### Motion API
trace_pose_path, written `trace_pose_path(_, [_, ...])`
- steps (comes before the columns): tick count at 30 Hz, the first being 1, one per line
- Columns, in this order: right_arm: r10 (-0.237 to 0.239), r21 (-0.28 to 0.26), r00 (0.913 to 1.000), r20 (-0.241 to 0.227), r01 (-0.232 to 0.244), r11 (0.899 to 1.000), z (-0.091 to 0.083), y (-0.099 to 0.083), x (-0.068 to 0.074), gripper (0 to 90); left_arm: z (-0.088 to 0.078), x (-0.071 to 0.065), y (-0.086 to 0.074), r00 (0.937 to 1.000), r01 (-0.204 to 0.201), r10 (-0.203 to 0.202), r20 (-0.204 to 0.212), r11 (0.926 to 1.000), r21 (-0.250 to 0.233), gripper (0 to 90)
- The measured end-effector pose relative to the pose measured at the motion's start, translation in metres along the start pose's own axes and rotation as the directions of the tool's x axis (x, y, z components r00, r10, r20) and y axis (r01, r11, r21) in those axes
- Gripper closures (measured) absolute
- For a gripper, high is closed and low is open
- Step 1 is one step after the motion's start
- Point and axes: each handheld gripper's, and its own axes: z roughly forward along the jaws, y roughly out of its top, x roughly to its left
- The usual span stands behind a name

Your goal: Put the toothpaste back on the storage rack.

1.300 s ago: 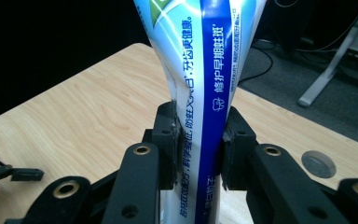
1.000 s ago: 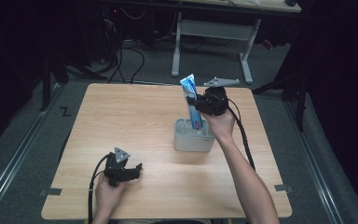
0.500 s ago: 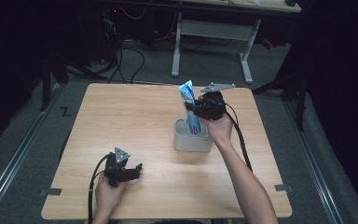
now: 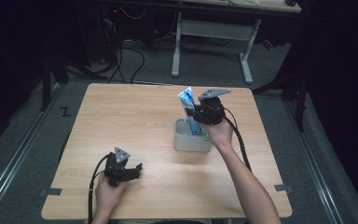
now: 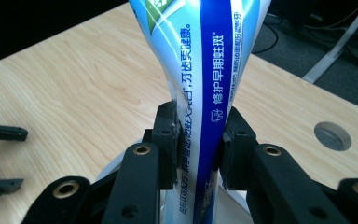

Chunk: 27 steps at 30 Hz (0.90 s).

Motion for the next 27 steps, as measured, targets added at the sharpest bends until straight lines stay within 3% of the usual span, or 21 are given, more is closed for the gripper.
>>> trace_pose_path(27, [0.016, 0.068, 0.9997, 0.017, -0.017, 0.998, 0.005, -0.021, -0.003, 71.5, 0.001, 0.0, 0.001, 1.0, -0.003, 0.003, 0.004, 1.0, -0.001, 21.0])
